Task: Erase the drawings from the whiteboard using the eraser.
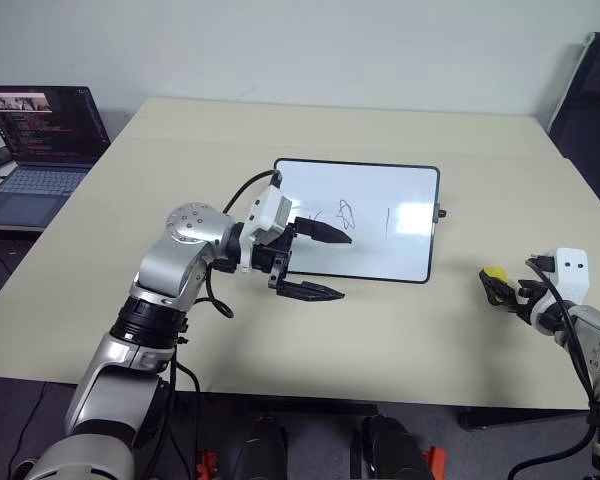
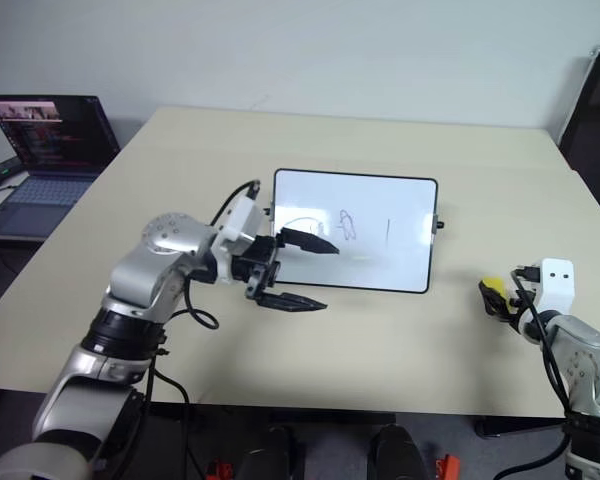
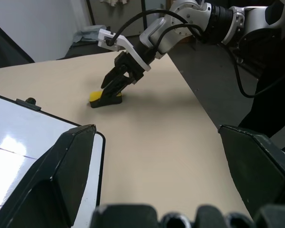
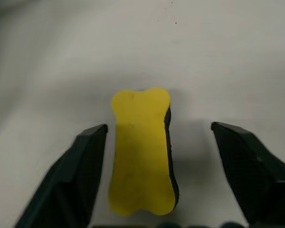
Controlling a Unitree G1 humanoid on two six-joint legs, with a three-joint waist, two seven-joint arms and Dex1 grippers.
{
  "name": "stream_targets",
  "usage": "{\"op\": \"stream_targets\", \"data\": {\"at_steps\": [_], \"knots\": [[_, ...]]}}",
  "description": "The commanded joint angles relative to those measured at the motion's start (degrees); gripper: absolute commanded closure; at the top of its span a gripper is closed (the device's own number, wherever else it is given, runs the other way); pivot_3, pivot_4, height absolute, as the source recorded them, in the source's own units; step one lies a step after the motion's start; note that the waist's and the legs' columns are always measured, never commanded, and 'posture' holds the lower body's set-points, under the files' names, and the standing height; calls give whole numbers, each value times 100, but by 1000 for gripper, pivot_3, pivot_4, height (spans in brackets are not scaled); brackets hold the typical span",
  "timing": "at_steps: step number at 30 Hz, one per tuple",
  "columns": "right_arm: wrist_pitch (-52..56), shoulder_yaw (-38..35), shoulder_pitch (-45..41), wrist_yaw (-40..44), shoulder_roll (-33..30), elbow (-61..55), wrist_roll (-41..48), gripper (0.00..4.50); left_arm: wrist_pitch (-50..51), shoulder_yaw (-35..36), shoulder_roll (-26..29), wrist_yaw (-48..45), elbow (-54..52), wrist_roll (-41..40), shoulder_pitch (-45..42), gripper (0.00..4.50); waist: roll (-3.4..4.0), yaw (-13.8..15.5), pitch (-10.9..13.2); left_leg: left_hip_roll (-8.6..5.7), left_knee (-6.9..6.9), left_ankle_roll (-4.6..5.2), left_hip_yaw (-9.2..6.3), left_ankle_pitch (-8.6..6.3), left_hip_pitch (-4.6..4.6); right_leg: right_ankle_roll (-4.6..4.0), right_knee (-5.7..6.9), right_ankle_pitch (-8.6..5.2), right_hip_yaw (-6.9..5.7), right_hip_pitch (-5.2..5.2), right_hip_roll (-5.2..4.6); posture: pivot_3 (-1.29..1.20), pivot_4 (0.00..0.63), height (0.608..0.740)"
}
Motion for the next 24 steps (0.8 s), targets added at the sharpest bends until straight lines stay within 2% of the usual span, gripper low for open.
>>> {"op": "stream_targets", "data": {"at_steps": [1, 5, 6, 10, 15, 17, 20, 24], "knots": [[-242, 98, -60, -14, -50, 49, -223, 2098, -79, 198, 111, 32, -164, 17, 78, 0, 0, -3, 0, 0, 0, 0, 0, 0, 0, 0, 0, 0, 0, 0, 0, 0, 150, 740], [-364, 193, -90, -70, 51, 147, -337, 3428, -88, 314, 224, 166, -187, 42, 256, 0, 0, -1, -1, 0, 0, 0, 0, 0, 2, 0, 1, 0, 0, 1, 0, 0, 150, 740], [-385, 216, -85, -79, 70, 140, -356, 3541, -72, 351, 247, 216, -202, 44, 306, 0, 0, -1, 0, 0, 1, 0, 0, 0, 2, 0, 1, 0, 0, 2, 0, 0, 150, 740], [-443, 275, -11, -58, 106, -7, -430, 3541, 48, 490, 295, 474, -303, 33, 458, 0, 0, 0, -1, 0, 1, 0, 0, 0, 3, 0, 2, 0, 0, 4, 0, 0, 150, 740], [-610, 572, 414, 195, -137, -971, -604, 3541, 208, 770, 399, 1302, -538, 255, 798, 0, 2, 1, -1, 3, -2, 1, 0, 0, 5, 1, 4, -2, 0, 3, 2, 0, 150, 740], [-560, 683, 578, 313, -282, -1853, -565, 3541, 524, 993, 424, 1905, -769, 309, 985, 0, 5, 0, 1, 3, -1, 0, 1, 0, 4, 1, 3, -2, 2, 2, 2, 0, 150, 740], [-417, 737, 407, 268, -219, -2602, -393, 3541, 981, 1184, 437, 2425, -1179, 211, 1213, 0, 7, -18, 1, 3, -1, 0, 1, 0, 5, 2, 8, -2, 4, -1, 2, 0, 150, 740], [-503, 1346, -114, 474, -255, -2699, -506, 3541, 1350, 1147, 461, 2534, -1454, 76, 1258, 0, 4, -4, 0, 4, 5, 0, 1, 1, 7, 1, 13, -2, 3, 3, 2, 0, 150, 740]]}}
